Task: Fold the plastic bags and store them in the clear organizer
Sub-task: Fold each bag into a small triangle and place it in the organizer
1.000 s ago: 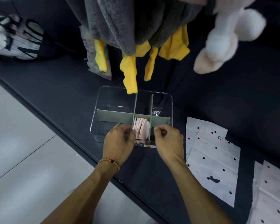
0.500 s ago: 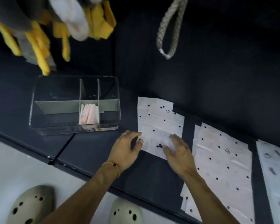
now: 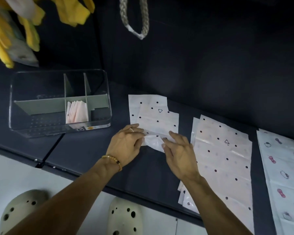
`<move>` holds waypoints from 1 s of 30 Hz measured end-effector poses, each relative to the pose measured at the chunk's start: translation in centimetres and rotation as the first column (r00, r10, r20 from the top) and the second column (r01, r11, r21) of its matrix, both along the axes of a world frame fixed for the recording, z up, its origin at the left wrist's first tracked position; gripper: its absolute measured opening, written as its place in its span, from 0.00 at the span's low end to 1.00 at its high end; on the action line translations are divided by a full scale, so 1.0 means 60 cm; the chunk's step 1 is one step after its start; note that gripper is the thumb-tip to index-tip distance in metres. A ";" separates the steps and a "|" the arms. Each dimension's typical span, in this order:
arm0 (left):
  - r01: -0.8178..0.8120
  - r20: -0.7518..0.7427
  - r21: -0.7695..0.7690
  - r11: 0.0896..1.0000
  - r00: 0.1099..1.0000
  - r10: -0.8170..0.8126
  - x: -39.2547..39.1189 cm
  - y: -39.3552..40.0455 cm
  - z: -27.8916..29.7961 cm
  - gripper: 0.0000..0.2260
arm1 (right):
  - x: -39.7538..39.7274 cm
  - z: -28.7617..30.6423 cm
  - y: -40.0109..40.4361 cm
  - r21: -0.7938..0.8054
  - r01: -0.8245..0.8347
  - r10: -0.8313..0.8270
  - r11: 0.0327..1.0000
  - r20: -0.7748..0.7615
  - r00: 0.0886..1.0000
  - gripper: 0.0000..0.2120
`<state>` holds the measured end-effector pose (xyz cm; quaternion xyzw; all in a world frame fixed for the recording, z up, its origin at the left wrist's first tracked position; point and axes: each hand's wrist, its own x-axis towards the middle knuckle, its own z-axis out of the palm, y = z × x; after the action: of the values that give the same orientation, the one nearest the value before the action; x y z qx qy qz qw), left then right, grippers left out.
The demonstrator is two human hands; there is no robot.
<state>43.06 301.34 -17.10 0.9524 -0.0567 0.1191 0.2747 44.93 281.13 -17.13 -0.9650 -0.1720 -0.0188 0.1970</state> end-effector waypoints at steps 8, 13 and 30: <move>-0.091 -0.312 -0.013 0.996 0.947 0.082 -0.122 0.100 0.023 0.11 | -0.088 0.014 0.071 -0.048 -0.345 0.323 0.937 -0.252 0.912 0.40; -0.071 -0.480 -0.036 0.997 0.876 0.045 -0.156 0.137 0.030 0.05 | -0.122 -0.005 0.110 0.066 -0.291 0.298 0.954 -0.194 0.934 0.23; -0.486 -0.494 -0.200 0.851 0.800 0.340 -0.135 0.136 -0.018 0.18 | -0.070 -0.007 0.120 0.226 0.524 -0.307 0.821 -0.599 0.739 0.08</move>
<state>34.96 309.52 -18.18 0.8859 0.2386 -0.0343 0.3962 40.71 288.33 -17.53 -0.8867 0.1217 0.1750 0.4104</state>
